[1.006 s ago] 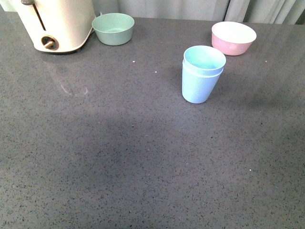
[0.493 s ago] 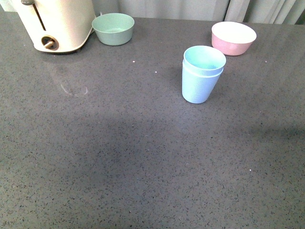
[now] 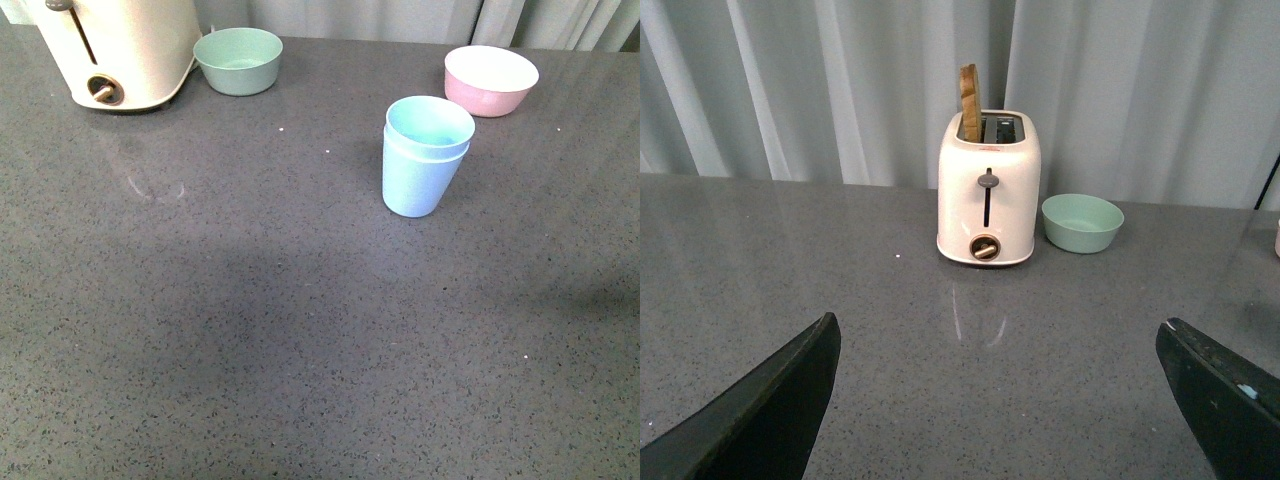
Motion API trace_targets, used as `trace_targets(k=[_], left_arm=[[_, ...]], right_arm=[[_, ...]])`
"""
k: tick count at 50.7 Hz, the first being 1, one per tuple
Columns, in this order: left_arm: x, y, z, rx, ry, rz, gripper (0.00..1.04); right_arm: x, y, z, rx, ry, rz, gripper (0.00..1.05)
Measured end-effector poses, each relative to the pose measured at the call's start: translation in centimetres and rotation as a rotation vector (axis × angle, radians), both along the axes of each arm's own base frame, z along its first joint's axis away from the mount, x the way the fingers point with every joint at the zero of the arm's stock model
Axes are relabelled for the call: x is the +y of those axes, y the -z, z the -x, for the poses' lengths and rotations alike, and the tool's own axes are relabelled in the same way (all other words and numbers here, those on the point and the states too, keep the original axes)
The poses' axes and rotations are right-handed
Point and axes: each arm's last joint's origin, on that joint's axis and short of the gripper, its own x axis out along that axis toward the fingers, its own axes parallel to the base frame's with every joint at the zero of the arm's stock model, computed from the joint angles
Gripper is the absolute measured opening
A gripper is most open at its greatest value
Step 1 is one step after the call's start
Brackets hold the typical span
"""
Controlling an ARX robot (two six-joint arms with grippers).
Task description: Stack blue cups with both arms
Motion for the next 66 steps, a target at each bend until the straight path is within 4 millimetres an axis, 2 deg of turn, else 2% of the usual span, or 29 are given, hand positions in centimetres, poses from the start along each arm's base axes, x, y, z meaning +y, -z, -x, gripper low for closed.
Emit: trace_targets(k=[63,65,66], left_arm=[[0.0,0.0,0.0,0.0,0.0,0.0,0.96],[0.0,0.0,0.0,0.0,0.0,0.0,0.96],[0.0,0.0,0.0,0.0,0.0,0.0,0.96]], right_arm=[[0.0,0.1,3.5,-0.002,0.001,0.0,0.02],[0.0,0.1,3.5,-0.002,0.001,0.0,0.05],[0.0,0.1,3.5,-0.002,0.0,0.0,0.1]])
